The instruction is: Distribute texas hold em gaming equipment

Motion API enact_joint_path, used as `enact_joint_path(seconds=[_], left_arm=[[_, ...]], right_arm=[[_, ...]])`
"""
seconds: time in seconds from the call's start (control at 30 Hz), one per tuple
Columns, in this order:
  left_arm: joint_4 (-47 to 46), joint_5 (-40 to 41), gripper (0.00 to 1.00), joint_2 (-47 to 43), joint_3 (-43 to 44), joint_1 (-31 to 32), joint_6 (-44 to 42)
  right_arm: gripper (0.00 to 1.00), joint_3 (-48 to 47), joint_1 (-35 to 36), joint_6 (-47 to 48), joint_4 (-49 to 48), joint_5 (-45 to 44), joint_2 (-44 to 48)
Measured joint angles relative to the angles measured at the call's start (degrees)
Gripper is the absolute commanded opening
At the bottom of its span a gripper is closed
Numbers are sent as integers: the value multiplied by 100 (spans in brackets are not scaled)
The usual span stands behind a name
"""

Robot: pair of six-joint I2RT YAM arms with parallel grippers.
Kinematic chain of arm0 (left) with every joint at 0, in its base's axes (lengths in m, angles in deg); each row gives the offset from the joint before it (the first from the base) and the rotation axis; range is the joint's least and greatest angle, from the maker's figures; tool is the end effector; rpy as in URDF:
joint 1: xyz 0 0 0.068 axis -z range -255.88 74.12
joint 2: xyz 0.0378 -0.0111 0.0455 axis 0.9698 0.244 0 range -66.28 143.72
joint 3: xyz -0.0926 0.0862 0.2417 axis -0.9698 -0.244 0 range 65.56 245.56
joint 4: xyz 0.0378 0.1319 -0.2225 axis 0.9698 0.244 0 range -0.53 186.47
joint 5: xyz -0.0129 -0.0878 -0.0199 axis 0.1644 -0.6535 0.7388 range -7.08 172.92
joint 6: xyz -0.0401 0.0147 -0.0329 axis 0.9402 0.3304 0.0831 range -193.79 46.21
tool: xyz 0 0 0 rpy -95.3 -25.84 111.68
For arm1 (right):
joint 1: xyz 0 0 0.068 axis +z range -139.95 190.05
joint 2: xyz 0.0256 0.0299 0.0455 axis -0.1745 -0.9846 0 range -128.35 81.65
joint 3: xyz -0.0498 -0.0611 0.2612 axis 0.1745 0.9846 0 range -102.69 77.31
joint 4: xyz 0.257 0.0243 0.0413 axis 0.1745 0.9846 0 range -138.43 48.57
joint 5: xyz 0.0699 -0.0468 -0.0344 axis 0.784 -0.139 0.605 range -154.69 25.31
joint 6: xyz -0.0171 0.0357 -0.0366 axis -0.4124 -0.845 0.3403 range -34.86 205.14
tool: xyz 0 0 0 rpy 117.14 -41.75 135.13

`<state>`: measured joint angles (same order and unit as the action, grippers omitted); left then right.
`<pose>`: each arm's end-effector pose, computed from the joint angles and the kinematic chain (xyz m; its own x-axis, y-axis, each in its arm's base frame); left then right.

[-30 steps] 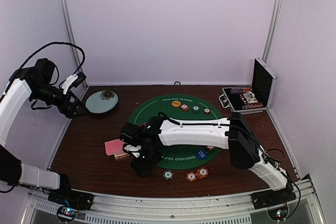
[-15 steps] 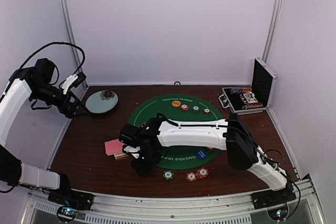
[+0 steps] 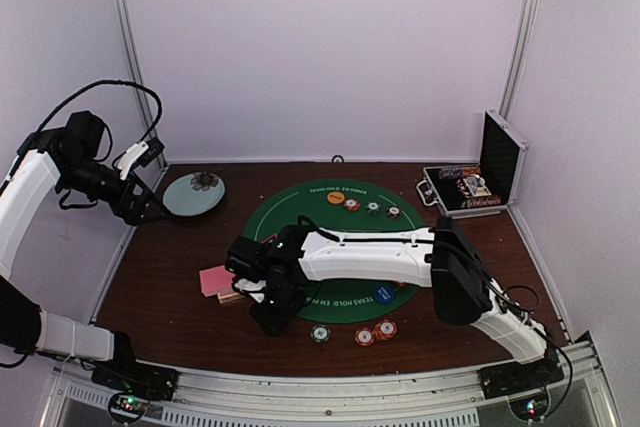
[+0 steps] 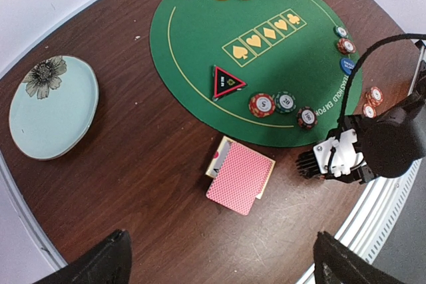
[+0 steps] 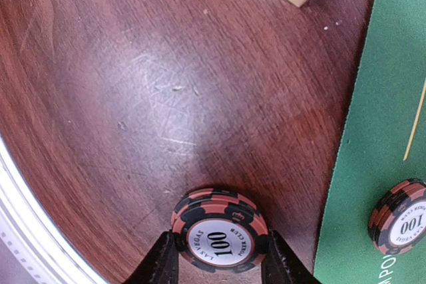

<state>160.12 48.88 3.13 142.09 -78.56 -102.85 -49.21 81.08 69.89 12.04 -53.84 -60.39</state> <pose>0.2096 -0.0100 0.3579 -0.6793 0.3712 -0.6331 0.6184 0.7541 -0.2215 0.1584 0.4812 0.1625 -0.5525 -0.8126 -0.1856 -0.8274 0.5077 0.2400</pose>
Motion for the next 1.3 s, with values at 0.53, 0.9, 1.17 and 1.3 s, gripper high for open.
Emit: enact_joint_path(seconds=[0.53,0.9,1.17,1.3], left_arm=[[0,57,98,-4,0,0,-24],[0,85,98,-4,0,0,-85],[2,79,98,-4,-2,0,-140],[2,76,97,-4,-2,0,-151]], right_arm=[[21,203,-2,-162,-11,-234,680],[20,2568,-542,-496,-358,-538,2385],[19,4153,-1250,-769,-664,-732,2931],[18,4509,-1283,-857,-841,-745,3014]])
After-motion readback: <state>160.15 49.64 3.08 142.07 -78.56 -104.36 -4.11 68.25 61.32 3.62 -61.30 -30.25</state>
